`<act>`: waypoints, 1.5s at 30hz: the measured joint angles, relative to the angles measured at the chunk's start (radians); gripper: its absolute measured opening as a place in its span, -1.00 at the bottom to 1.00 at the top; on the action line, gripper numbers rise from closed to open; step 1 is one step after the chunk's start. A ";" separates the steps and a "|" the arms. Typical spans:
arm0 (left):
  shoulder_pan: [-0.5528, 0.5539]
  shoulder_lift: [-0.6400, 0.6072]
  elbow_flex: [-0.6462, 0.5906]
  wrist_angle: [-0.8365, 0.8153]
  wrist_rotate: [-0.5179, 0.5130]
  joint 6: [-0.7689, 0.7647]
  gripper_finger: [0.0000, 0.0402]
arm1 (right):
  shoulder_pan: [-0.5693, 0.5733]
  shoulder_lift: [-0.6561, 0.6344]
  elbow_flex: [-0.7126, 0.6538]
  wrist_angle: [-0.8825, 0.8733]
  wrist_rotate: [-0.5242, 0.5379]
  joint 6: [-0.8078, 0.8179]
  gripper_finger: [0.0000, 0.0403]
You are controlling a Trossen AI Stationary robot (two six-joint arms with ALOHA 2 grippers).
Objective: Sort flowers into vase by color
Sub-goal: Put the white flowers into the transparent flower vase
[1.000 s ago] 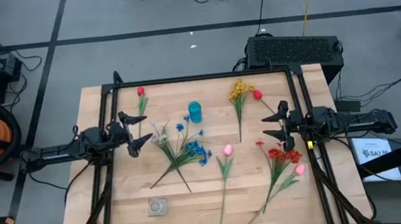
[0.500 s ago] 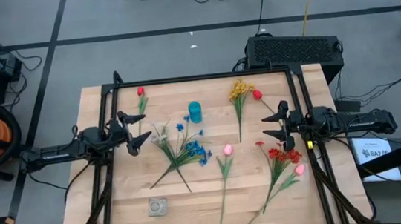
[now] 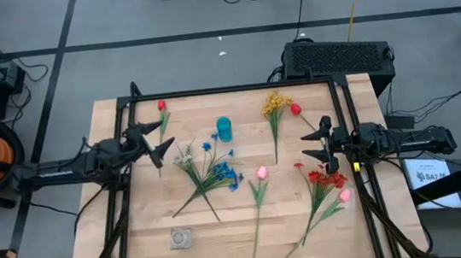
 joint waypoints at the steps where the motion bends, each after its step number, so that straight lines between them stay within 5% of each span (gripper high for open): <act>1: 0.000 0.032 0.026 -0.019 -0.015 -0.025 0.82 | 0.000 0.000 0.000 0.000 0.000 0.000 0.05; 9: -0.013 0.279 0.222 -0.348 -0.038 -0.344 0.82 | 0.000 0.000 0.000 0.000 0.000 0.000 0.05; 19: -0.158 0.504 0.297 -0.372 -0.054 -0.739 0.82 | 0.000 0.000 0.000 0.000 0.000 0.000 0.05; 27: -0.411 0.676 0.421 -0.371 -0.270 -0.933 0.82 | 0.000 0.000 0.000 0.000 0.000 0.000 0.05; 32: -0.475 0.787 0.527 -0.408 -0.360 -1.020 0.82 | 0.000 0.000 0.000 0.000 0.000 0.000 0.05; 40: -0.449 0.937 0.651 -0.594 -0.326 -1.249 0.82 | 0.000 0.000 0.000 0.000 0.000 0.000 0.05; 45: -0.412 0.977 0.662 -0.659 -0.213 -1.383 0.82 | 0.000 0.000 0.000 0.000 0.000 0.000 0.05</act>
